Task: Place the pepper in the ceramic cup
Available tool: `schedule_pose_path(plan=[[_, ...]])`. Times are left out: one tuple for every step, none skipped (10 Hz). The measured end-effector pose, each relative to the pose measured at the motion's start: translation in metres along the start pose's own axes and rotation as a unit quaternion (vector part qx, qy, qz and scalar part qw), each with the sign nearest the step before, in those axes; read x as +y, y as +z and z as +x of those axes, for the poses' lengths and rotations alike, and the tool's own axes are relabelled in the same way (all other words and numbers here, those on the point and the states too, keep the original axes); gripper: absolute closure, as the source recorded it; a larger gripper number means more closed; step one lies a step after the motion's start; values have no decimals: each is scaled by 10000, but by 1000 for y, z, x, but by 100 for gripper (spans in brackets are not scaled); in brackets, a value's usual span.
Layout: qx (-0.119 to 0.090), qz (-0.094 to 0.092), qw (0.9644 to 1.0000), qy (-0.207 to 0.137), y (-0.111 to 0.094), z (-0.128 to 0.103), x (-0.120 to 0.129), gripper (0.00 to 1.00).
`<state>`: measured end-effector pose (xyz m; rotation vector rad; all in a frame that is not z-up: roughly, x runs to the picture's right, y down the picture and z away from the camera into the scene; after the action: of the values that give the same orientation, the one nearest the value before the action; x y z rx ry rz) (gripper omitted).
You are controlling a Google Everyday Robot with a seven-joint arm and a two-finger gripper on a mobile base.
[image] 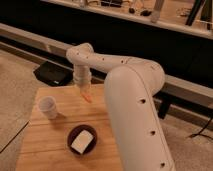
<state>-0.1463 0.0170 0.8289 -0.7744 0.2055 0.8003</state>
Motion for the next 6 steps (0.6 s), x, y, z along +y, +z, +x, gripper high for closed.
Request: schedule_pose_path(plan=[[-118,-60,9999,-12,-6,-6,9,100],[-368,-190,9991,-38,-20,-19,27,100],[-493,-260,9984,-51,-26,-26,35,100],[-684,-382,9969,-78,-36,-37,48,100],[-809,-473,9956,-98,-42,-44,57,100],[-993,-633,9929,-141,-50,-55,72,100]])
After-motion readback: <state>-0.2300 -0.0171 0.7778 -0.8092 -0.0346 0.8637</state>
